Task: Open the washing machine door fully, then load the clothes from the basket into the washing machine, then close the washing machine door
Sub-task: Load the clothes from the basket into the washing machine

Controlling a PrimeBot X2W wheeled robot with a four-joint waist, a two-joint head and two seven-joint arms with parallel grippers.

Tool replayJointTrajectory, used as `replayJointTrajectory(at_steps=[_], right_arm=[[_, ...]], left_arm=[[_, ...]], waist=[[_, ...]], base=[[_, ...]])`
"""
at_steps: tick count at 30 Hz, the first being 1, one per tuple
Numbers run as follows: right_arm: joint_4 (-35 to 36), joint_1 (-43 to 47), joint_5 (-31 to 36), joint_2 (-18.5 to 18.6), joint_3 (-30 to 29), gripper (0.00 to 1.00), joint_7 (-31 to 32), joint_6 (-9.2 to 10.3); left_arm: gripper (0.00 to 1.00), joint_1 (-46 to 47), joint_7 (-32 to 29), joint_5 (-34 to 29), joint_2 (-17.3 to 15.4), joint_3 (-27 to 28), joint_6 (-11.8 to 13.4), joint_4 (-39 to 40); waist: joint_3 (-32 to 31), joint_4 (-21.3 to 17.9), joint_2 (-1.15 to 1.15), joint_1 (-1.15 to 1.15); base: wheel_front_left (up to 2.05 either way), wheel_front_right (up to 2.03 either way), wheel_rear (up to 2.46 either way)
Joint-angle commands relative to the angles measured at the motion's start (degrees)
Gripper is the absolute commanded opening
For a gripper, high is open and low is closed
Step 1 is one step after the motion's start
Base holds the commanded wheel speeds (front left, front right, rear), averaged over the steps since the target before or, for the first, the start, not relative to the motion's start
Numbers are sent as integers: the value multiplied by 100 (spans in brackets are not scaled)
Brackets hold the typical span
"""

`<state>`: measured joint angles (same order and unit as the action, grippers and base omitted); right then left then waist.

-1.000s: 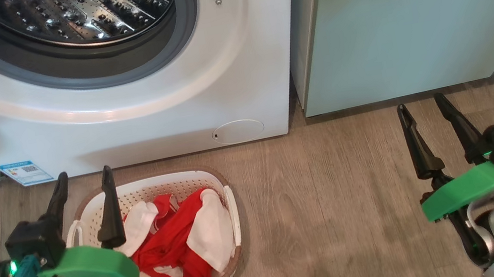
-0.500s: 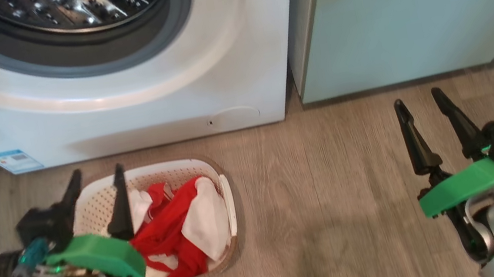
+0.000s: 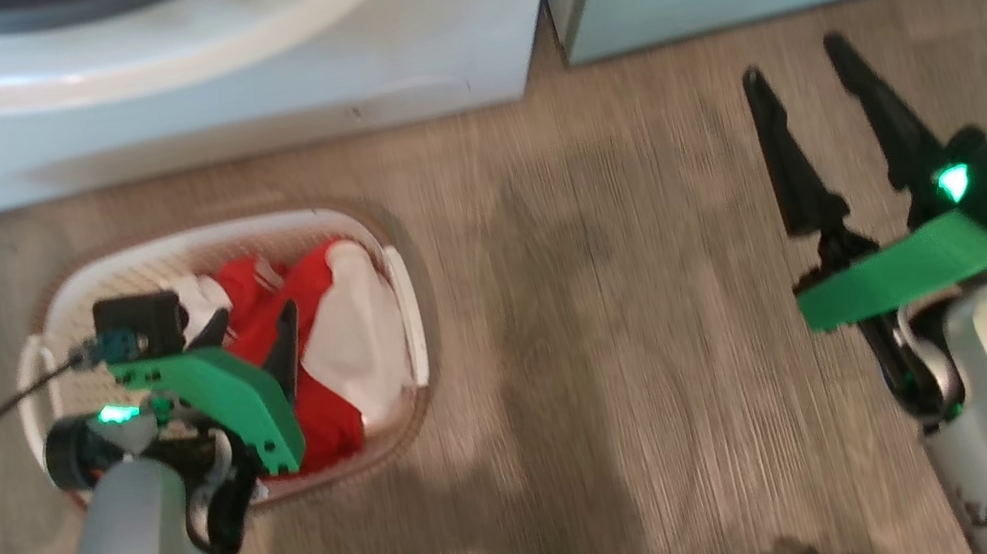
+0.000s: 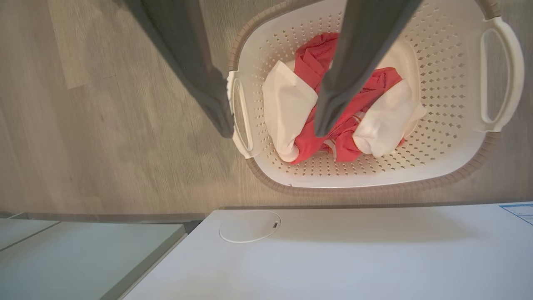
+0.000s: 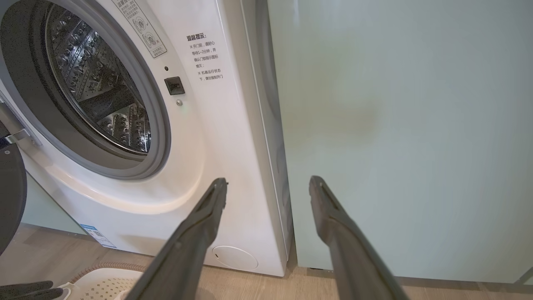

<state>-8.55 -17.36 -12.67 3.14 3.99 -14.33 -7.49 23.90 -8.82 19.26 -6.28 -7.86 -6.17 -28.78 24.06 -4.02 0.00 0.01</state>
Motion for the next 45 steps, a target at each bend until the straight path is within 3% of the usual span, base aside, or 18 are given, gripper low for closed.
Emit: replayJointTrajectory(at_steps=[1,11,30,45], right_arm=[[260,-215,-44,-26,155,100,-59,0],[467,-789,-41,-26,249,100,-65,0],[705,-1199,232,-26,210,100,-66,0],[908,-1237,220,-26,274,100,-57,0]], left_arm=[[100,370,-6,74,-145,92,-47,-150],[100,1525,-114,619,-354,-242,-128,-1697],[100,2597,-670,1972,-1028,-1350,-131,-2695],[100,3319,-311,2204,-1431,-1926,-131,-3144]], waist=[[624,-171,0,-1],[1754,-370,0,-1],[2896,-489,0,-1],[3550,-701,0,-1]], base=[[0,0,0],[0,0,0],[0,0,0],[0,0,0]])
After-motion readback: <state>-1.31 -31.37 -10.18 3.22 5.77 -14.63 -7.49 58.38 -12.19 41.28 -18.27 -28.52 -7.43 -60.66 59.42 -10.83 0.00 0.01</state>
